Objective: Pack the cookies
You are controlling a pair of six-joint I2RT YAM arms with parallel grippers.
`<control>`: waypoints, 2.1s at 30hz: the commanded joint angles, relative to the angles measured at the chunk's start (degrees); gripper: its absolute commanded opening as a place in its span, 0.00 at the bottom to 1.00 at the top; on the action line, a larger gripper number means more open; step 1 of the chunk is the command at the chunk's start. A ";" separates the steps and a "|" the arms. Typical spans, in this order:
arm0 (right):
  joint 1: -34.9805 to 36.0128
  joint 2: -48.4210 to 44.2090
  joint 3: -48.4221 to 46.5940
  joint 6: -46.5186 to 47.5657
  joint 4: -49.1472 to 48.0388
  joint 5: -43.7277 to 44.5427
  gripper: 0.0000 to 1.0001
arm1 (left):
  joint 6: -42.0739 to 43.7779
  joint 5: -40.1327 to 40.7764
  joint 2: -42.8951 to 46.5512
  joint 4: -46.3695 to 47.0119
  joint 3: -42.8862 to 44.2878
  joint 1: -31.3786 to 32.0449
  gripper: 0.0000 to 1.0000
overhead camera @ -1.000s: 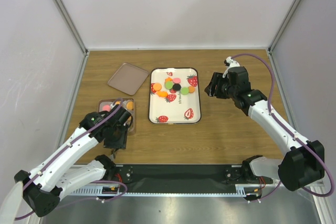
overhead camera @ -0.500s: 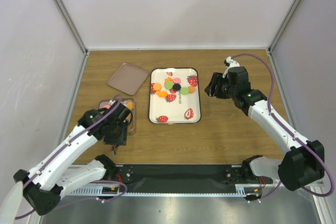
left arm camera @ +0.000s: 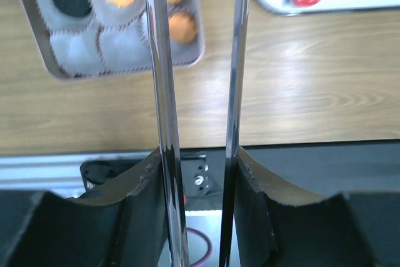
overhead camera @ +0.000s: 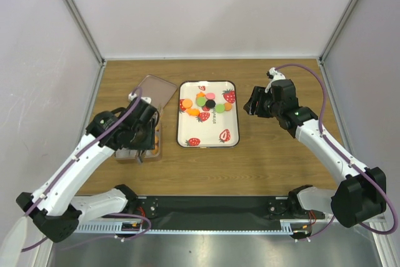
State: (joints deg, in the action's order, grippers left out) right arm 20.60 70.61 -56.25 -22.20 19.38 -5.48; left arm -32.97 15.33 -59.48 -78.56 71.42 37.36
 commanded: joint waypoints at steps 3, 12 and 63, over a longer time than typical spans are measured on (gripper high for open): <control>-2.05 -1.35 -3.69 0.22 0.75 -0.85 0.58 | -0.69 3.73 -7.74 5.17 10.39 6.39 0.46; -4.34 -9.33 -18.36 -3.47 14.96 5.38 0.59 | 1.85 5.24 -31.03 27.92 23.05 21.59 0.49; -6.27 -34.31 -32.78 -9.54 45.22 12.77 0.63 | 14.08 8.93 -82.55 62.39 44.60 36.82 0.79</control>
State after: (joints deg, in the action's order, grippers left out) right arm 14.37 37.34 -86.26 -31.53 62.74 5.80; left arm -18.98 23.44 -142.63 -19.35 117.43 74.08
